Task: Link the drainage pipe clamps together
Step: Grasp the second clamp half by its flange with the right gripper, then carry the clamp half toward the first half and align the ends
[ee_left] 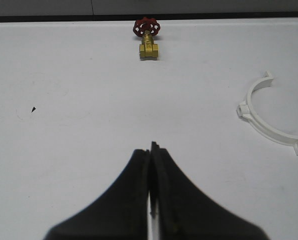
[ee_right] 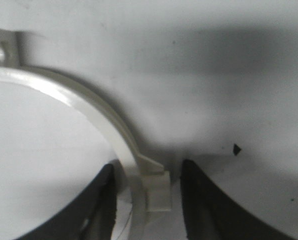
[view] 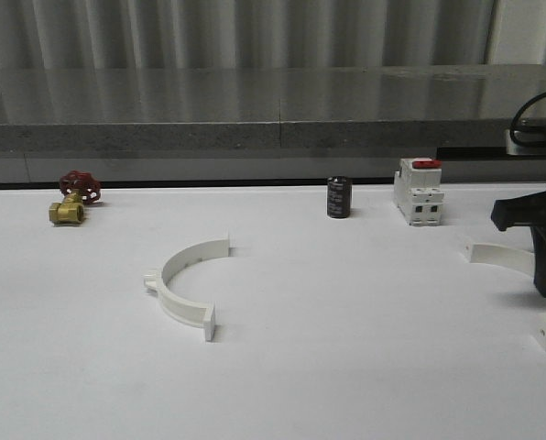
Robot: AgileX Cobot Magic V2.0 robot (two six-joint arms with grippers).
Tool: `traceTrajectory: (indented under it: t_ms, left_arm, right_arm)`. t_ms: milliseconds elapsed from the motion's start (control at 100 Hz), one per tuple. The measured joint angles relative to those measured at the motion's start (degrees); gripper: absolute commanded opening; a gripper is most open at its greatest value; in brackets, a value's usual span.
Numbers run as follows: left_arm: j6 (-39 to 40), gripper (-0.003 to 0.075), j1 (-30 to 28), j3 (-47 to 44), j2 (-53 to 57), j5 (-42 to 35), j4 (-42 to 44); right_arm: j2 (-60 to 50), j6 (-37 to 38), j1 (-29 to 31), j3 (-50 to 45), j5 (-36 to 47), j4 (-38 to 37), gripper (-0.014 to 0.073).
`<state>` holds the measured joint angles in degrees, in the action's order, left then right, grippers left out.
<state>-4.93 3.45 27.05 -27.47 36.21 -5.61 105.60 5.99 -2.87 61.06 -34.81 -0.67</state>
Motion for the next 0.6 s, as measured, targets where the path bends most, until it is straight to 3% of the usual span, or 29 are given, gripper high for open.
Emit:
traceTrajectory:
  t_ms: [190,600]
  left_arm:
    - [0.0,-0.0021,0.0,0.0,0.0,0.0,0.0]
    - [0.0,-0.0021,0.0,0.0,0.0,0.0,0.0]
  right_arm:
    - [0.1,0.0,0.0,0.1,0.0,-0.1,0.0075]
    - [0.1,0.4,-1.1,2.0,-1.8,0.1,0.0070]
